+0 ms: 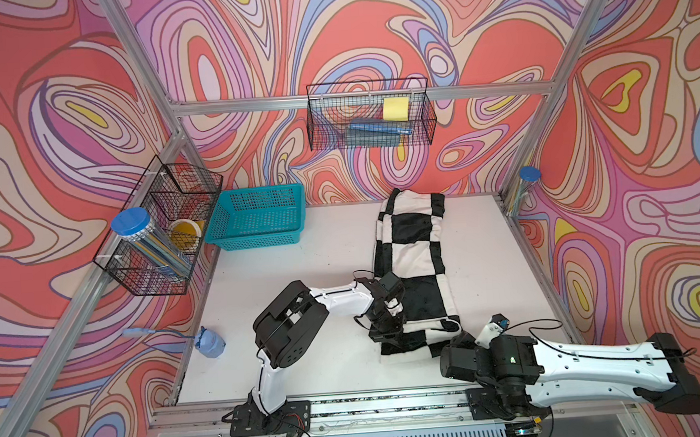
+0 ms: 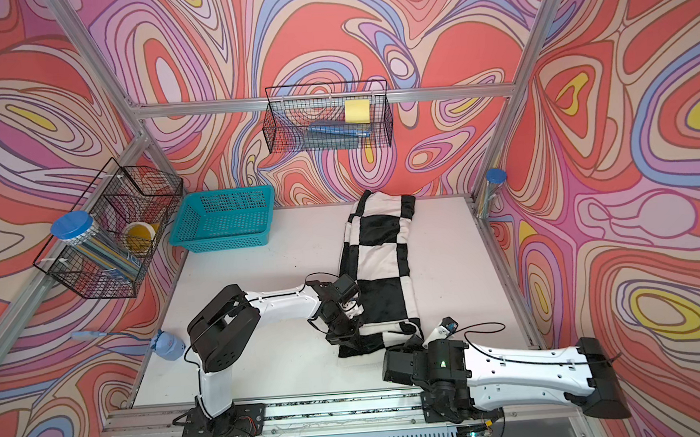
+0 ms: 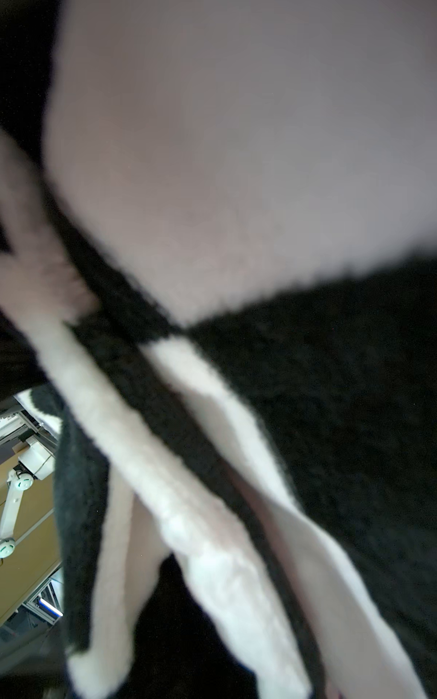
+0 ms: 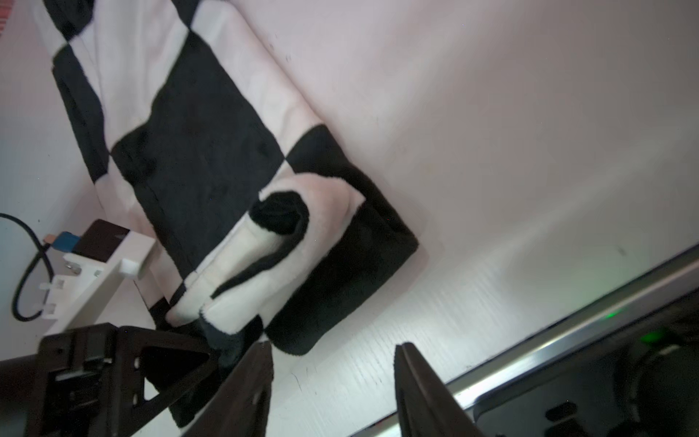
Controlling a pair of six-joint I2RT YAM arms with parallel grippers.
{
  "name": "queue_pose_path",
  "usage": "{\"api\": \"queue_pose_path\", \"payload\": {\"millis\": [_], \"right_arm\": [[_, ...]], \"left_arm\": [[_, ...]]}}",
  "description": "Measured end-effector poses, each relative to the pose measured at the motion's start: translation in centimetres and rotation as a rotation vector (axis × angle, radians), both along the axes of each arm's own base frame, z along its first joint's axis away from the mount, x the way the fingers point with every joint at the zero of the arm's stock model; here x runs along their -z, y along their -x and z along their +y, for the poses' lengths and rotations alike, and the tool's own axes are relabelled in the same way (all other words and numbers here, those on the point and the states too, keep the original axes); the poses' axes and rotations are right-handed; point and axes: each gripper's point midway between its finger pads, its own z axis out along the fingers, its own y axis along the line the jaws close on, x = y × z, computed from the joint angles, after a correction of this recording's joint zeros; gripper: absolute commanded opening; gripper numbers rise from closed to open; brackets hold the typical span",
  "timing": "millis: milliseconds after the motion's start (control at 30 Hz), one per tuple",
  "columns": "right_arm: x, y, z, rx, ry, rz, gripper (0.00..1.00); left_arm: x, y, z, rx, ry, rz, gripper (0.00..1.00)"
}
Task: Roll up the pillowcase
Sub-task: Roll the pillowcase at the center of the board.
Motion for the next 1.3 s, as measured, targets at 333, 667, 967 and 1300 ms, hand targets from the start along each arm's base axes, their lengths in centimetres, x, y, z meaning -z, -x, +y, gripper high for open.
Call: {"api": "queue_pose_path", "payload": {"millis": [333,667,967,1300], "right_arm": [[3.9,0.2,7.2,-0.022,-0.113,0.092,0.67],[3.9,-0.8,7.7,-0.020,-0.074,0.029,0.66],[4.0,-1.9,6.2,0.019,-0.048,-0.018,0.65],[6.1,-2.1,4.9,0.046,-0.004,-0.010,0.64]], "left_arm": [[-0.1,-0.6,-0.4,-0.045,-0.011,0.057,0.00],[-0.2,-0.9,-0.3,-0.062,-0.008,0.068,0.00],[-0.2,-1.0,-0.2,-0.063,-0.008,0.067,0.00],[-0.2,-1.0,0.0,-0.066,-0.010,0.056,0.00]]}}
